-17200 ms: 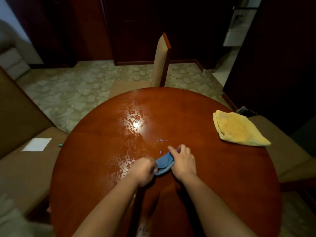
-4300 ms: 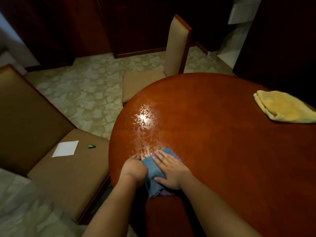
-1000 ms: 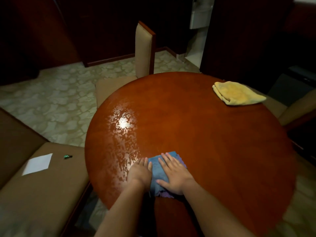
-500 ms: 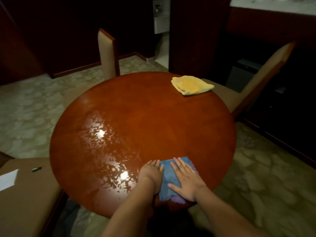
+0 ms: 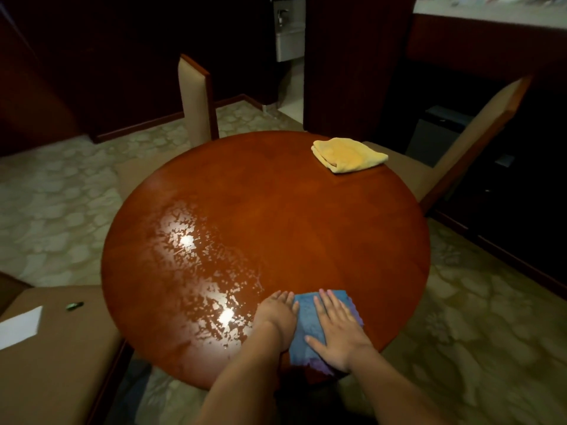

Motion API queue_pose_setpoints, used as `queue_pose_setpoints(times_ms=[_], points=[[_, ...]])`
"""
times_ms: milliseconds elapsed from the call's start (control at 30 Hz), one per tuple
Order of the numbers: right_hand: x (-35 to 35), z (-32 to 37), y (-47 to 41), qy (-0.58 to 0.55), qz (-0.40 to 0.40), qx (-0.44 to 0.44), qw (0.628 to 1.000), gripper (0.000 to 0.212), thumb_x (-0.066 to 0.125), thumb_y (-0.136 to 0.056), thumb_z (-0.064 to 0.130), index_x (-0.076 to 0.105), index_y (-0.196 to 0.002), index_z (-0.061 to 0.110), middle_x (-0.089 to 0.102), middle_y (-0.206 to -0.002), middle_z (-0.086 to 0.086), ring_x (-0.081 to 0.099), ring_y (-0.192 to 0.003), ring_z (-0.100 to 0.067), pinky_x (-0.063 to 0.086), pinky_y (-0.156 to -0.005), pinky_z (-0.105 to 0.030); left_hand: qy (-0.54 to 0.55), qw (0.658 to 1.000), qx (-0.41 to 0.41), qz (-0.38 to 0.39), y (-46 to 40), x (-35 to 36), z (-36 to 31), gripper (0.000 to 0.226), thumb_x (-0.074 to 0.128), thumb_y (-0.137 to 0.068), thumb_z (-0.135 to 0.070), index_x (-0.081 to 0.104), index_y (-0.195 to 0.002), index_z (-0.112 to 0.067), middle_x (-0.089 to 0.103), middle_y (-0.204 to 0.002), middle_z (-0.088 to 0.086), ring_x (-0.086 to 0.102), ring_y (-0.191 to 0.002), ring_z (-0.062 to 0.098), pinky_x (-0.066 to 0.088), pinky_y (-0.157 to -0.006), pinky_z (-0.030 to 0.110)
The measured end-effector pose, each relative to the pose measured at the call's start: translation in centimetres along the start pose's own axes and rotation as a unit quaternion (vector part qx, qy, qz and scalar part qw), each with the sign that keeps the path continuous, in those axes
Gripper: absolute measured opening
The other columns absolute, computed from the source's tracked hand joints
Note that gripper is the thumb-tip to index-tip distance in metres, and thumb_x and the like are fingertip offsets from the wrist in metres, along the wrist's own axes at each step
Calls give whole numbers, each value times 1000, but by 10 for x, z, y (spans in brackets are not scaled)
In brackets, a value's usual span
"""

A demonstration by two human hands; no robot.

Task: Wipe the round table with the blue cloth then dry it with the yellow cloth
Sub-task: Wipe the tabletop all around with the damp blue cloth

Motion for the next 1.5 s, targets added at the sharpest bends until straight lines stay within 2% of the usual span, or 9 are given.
queue_pose_setpoints(times_ms=[367, 600, 833, 1067, 1200, 1267, 1333, 1433, 1500], points=[[28, 195, -50, 4, 22, -103, 994, 107, -10, -61, 71, -13, -150, 12, -34, -143, 0, -34, -132, -17, -18, -111, -34, 46, 994, -82, 60, 107, 110, 130, 69, 33, -100, -38, 5, -152, -4, 4, -159, 15, 7, -147, 26, 6, -118, 35], [37, 251, -66, 48, 40, -119, 991, 83, 24, -95, 63, -18, -149, 16, -34, -147, -1, -28, -140, -20, -10, -117, -40, 43, 992, -92, 80, 133, 147, 168, 70, 36, -100, -36, 3, -152, -4, 1, -159, 15, 5, -147, 25, 7, -118, 36], [38, 242, -60, 43, 23, -108, 993, 97, -2, -73, 75, -16, -150, 18, -30, -150, 0, -27, -140, -17, -14, -115, -36, 26, 996, -57, 63, 131, 140, 163, 82, 34, -96, -54, -2, -152, -6, -3, -159, 14, -1, -147, 26, 5, -120, 40], [26, 186, -27, 34, 0, -64, 997, 95, 5, -77, 76, -14, -148, 15, -26, -149, 1, -27, -138, -18, -25, -108, -30, 26, 999, 14, 14, 113, 111, 114, 80, 23, -97, -57, -8, -150, -5, -9, -158, 15, -8, -146, 28, -1, -119, 41], [30, 135, -9, 33, 31, 8, 999, 85, 15, -91, 71, 23, -149, 9, 26, -153, -6, 30, -140, -22, 13, -112, -30, 25, 998, 49, -5, 90, 86, 79, 79, 24, -98, -55, -6, -151, -4, -8, -158, 15, -6, -146, 28, -2, -119, 40], [33, 110, -5, 31, 34, 13, 999, 82, 19, -92, 70, 29, -148, 11, 35, -150, -5, 36, -136, -21, 18, -109, -30, 31, 998, 54, -5, 76, 76, 66, 81, 28, -98, -56, -5, -151, -4, -8, -159, 14, -6, -147, 27, -2, -118, 38], [24, 93, -5, 43, 13, -1, 999, 84, 17, -91, 71, 29, -148, 10, 28, -153, -7, 30, -139, -24, 13, -114, -33, 27, 998, 55, -2, 62, 66, 55, 82, 29, -98, -55, -5, -151, -4, -9, -159, 14, -6, -147, 27, -2, -118, 38], [13, 64, -7, 37, -2, -29, 999, 92, 12, -83, 75, -2, -152, 15, -15, -154, 0, -15, -143, -20, -18, -113, -35, 16, 999, 49, 8, 40, 44, 41, 84, 30, -97, -57, -5, -151, -4, -9, -158, 14, -7, -147, 27, -2, -118, 38], [4, 41, -10, 44, -28, -47, 997, 93, 11, -82, 76, -3, -152, 15, -18, -153, 1, -17, -142, -18, -16, -113, -33, 25, 999, 42, 13, 22, 27, 30, 85, 31, -97, -57, -6, -151, -3, -9, -158, 15, -7, -147, 28, -1, -118, 38]])
Point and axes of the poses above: each hand's wrist, its own y-axis away from the middle knuckle, its own x-axis out of the palm, z = x × y, the point moved 9 cm from there along -y, towards the middle knuckle
